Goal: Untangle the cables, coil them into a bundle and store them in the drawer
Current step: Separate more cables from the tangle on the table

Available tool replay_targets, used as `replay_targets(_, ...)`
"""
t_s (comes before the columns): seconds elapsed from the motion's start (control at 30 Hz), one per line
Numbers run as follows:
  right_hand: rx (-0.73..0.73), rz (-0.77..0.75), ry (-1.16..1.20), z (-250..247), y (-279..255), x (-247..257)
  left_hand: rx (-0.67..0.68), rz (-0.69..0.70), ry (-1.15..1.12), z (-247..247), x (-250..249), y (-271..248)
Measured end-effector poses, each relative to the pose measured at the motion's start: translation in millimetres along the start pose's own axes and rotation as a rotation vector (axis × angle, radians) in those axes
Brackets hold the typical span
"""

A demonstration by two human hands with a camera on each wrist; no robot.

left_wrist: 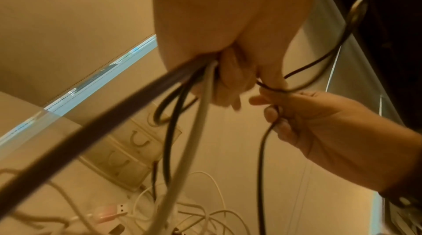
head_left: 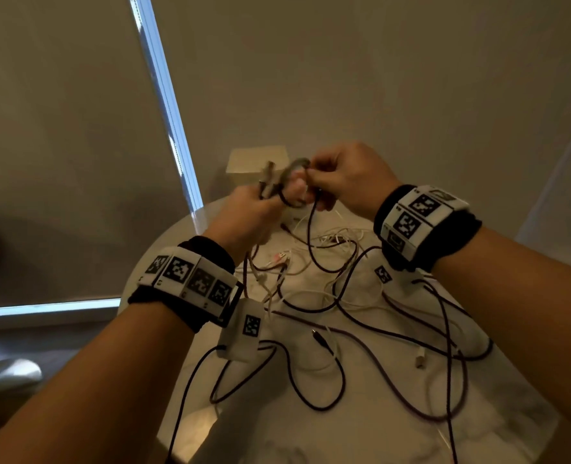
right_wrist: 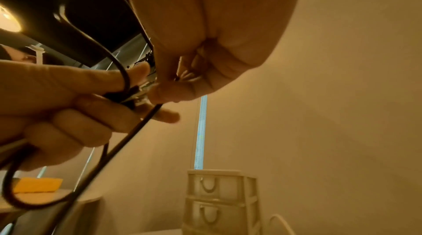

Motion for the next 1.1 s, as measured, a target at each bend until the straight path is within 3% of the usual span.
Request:
replay_targets(0.07, 0.005, -0.031, 0.138, 3.2, 1.1, 2.5, 0.147, -0.088, 0.129, 8.0, -0.5, -3.6)
replay_targets(0.1, 0.011, -0.042, 0.222, 4.0, 1.8, 3.9, 0.148, -0.100, 0.151, 10.5, -0.1, -4.3)
replay_targets(0.23, 0.006, -0.017, 0.201, 6.2, 0.5, -7.7, -0.118, 0.005, -0.002, 4.7, 0.3, 0.8)
replay_targets(0.3, 0.145, 0.009, 0.067, 15.6, -6.9, -23.4, -0.204, 0.014, -0.174, -1.2, -4.1, 0.8)
replay_targets(0.37, 0.399, 0.088, -0.081, 31.2, -19.7, -38.5, -0.220, 0.025, -0.261, -3.0, -9.0, -2.0)
replay_targets(0.4, 0.458, 0.126, -0.099, 37.7, -25.6, -44.6, -0.227, 0.032, -0.274, -3.4, -10.1, -2.8)
replay_targets(0.47, 0.343, 0.093, -0.108, 39.0, -29.8, -47.6, -0.238, 0.056, -0.298, -6.9, -8.3, -2.5)
replay_targets(0.57, -0.013, 0.026, -0.048, 18.5, -19.8, -35.2, -0.229, 0.027, -0.297, -17.4, 2.3, 2.2)
replay_targets(0.7, -0.195, -0.088, 0.052, -3.0, -1.0, -6.0, -0.209, -0.035, -0.131, -19.5, 15.9, 2.4)
replay_targets(0.9, -0.112, -0.205, -0.034, 11.3, -3.4, 26.4, -0.243, -0.094, -0.069, -18.4, 19.3, 7.3)
replay_targets(1.0, -0.103, -0.332, -0.168, 14.1, -9.5, 33.4, -0.307, -0.045, -0.057, -20.1, 22.4, 5.6)
replay_targets(1.03, -0.082, -0.325, -0.159, 12.7, -10.0, 31.8, -0.357, -0.012, -0.093, -21.8, 22.2, 4.7)
replay_targets(1.1, -0.007, -0.175, -0.107, 8.6, -13.0, 19.9, -0.480, 0.030, -0.219, -28.5, 20.7, 3.7)
Point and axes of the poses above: each hand's wrist, its own y-axis towards the middle knuckle, its own z-axis out of the palm, x = y × z, the point moved 1 cm from there along y, towards the middle knuckle, and after that the axes turned 3 degrees about -z, right-handed, at the moved point
